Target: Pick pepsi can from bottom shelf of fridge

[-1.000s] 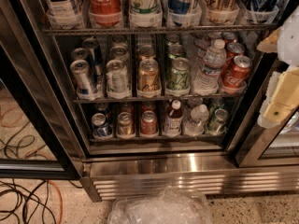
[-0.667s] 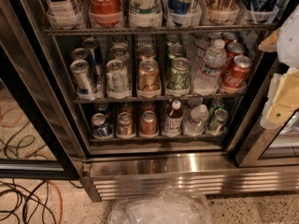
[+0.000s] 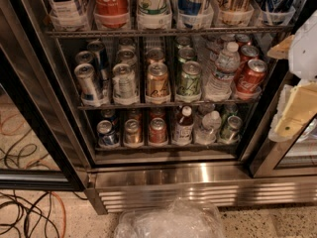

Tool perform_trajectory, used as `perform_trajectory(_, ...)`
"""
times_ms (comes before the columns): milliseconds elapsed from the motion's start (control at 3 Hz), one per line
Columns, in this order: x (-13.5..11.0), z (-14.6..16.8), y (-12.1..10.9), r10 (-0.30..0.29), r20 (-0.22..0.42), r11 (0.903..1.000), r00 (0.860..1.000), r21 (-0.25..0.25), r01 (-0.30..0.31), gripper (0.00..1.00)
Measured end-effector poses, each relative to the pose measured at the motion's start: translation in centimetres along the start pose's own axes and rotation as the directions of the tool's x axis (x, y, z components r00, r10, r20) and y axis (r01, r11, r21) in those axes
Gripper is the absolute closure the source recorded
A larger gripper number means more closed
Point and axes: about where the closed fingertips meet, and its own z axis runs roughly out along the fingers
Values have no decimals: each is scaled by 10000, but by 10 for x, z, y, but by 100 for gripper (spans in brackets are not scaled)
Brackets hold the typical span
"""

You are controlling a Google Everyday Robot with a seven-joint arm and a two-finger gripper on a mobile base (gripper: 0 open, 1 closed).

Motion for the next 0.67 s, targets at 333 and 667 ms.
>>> perform_trajectory(333, -3, 8, 1, 268, 1230, 9996, 9920, 89, -281, 0)
perform_trajectory(667, -15, 18, 4, 599, 2496, 9976, 9665, 193, -668, 0)
